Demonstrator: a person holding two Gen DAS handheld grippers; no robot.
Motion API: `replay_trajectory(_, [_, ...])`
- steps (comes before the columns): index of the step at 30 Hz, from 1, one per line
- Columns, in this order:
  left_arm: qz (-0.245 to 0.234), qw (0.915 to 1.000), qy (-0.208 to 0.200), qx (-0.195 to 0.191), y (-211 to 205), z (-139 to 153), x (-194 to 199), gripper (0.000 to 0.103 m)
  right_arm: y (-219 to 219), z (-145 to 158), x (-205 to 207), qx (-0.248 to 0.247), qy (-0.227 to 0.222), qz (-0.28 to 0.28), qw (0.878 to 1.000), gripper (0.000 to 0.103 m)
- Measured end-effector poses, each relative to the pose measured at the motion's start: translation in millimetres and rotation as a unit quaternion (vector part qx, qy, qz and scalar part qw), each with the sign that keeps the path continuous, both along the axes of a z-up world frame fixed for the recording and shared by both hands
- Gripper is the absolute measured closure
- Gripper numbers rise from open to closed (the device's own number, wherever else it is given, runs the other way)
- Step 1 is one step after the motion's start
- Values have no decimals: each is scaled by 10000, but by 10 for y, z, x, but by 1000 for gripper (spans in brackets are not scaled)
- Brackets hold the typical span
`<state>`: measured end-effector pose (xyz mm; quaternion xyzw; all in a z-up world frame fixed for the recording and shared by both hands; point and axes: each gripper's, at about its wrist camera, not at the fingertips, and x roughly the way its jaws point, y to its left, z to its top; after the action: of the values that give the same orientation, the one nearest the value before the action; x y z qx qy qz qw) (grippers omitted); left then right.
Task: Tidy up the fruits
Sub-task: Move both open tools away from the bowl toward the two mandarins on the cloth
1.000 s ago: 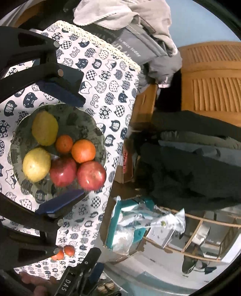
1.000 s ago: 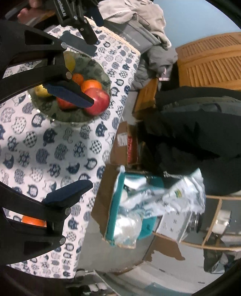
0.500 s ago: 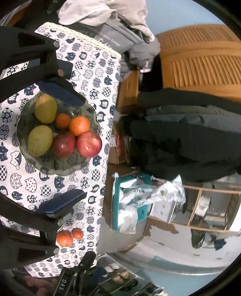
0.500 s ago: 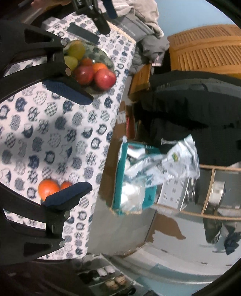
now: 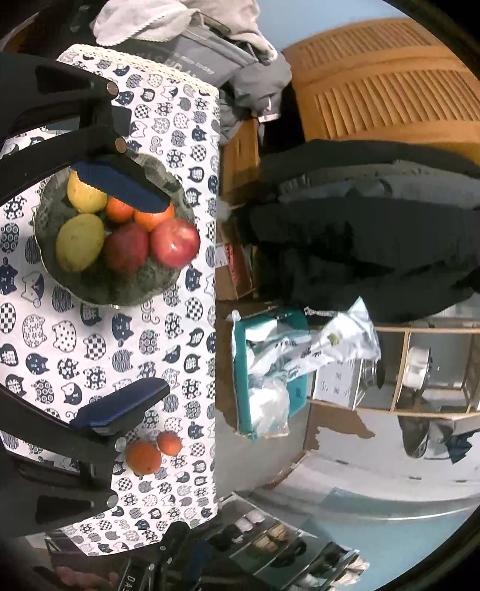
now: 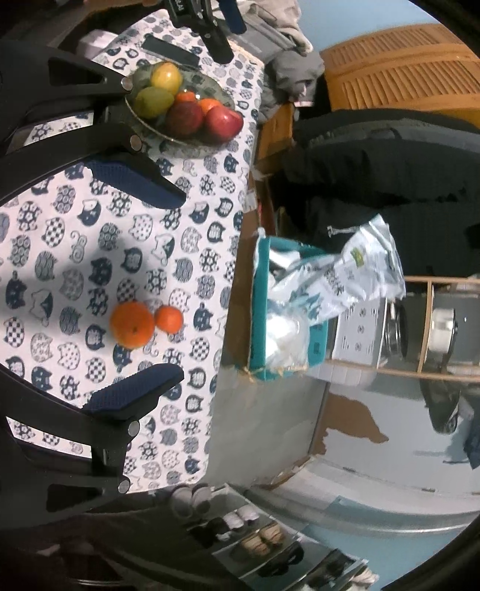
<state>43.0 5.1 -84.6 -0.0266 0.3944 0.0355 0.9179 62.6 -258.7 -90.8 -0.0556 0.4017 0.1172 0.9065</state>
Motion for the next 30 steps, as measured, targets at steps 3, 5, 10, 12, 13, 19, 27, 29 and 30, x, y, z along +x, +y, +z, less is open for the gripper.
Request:
replay_trajectory(3, [-111, 9999, 21, 9, -134, -3, 40, 11, -138, -6, -16, 38, -16, -102, 9999, 18])
replay_trajectory(5, [-196, 9998, 44, 30, -222, -16, 69, 11, -238, -24, -11, 54, -5, -190, 9998, 18])
replay_trajectory(10, [-360, 9993, 115, 72, -428, -67, 160, 11, -435, -99, 16, 108, 68, -369, 9992, 17])
replay_trajectory(12, [-403, 9990, 153, 134, -514, -106, 206, 11, -497, -165, 41, 112, 136, -450, 9988, 18])
replay_trajectory(13, [-434, 9988, 162, 133, -551, -130, 228, 11, -522, -198, 50, 140, 170, -477, 9986, 17])
replay_trajectory(19, [-584, 9969, 395, 337, -752, -358, 390, 11, -645, -450, 169, 96, 424, -610, 9972, 18])
replay_trajectory(27, [-671, 9938, 732, 500, -953, -754, 656, 11, -592, -1090, 477, 72, 1133, -576, 9919, 18])
replay_trajectory(29, [-661, 9930, 824, 525, -967, -857, 720, 11, -575, -1233, 550, 108, 1285, -579, 9900, 17])
replay_trajectory(30, [-647, 9926, 878, 532, -970, -915, 754, 11, -567, -1311, 593, 141, 1361, -591, 9888, 17])
